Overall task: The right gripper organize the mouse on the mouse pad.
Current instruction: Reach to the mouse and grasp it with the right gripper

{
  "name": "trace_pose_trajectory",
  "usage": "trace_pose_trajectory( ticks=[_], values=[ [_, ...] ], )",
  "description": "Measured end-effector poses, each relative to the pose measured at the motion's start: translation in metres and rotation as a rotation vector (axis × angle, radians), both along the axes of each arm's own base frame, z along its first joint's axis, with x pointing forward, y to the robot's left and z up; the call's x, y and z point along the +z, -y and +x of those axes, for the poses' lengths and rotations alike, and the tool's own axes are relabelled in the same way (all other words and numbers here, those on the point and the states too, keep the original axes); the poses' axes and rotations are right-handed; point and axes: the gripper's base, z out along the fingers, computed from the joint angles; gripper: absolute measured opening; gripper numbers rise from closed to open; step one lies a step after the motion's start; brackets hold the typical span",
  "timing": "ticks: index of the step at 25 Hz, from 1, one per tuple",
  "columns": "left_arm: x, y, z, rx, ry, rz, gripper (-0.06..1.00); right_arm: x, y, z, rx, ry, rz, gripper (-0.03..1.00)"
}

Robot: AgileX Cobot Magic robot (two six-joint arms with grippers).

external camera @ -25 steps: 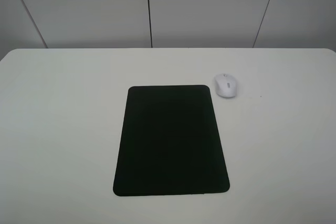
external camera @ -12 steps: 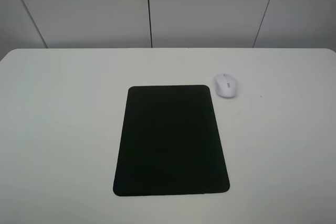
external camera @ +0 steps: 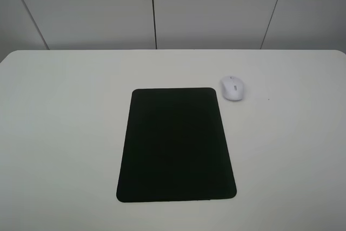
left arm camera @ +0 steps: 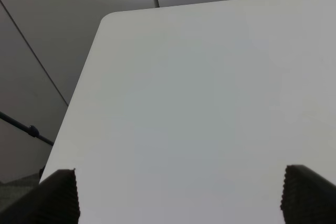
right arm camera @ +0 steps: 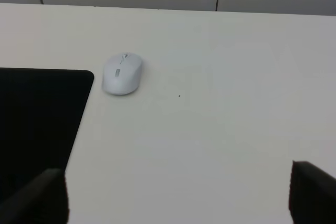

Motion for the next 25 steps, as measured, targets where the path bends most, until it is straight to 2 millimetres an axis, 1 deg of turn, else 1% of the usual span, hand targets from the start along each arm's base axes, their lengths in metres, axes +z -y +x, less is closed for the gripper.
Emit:
trace_pose_trajectory(
  ticks=[6, 10, 12, 17, 20, 23, 25],
  values=[
    [0.000, 0.000, 0.000, 0.000, 0.000, 0.000, 0.79, 0.000, 0.000, 0.002, 0.000, -0.012, 0.000, 0.83],
    [0.000, 0.000, 0.000, 0.000, 0.000, 0.000, 0.79, 0.003, 0.000, 0.022, 0.000, -0.113, 0.002, 0.83],
    [0.000, 0.000, 0.000, 0.000, 0.000, 0.000, 0.79, 0.008, 0.001, 0.037, -0.001, -0.151, 0.003, 0.83],
    [0.000, 0.000, 0.000, 0.000, 0.000, 0.000, 0.79, 0.018, 0.001, 0.086, -0.003, -0.253, 0.010, 0.83],
    [0.000, 0.000, 0.000, 0.000, 0.000, 0.000, 0.79, 0.016, 0.001, 0.120, 0.000, -0.325, 0.031, 0.83],
    [0.000, 0.000, 0.000, 0.000, 0.000, 0.000, 0.79, 0.010, 0.000, 0.156, 0.001, -0.400, 0.049, 0.83],
    [0.000, 0.000, 0.000, 0.000, 0.000, 0.000, 0.79, 0.005, -0.004, 0.176, 0.021, -0.443, 0.049, 0.83]
  ],
)
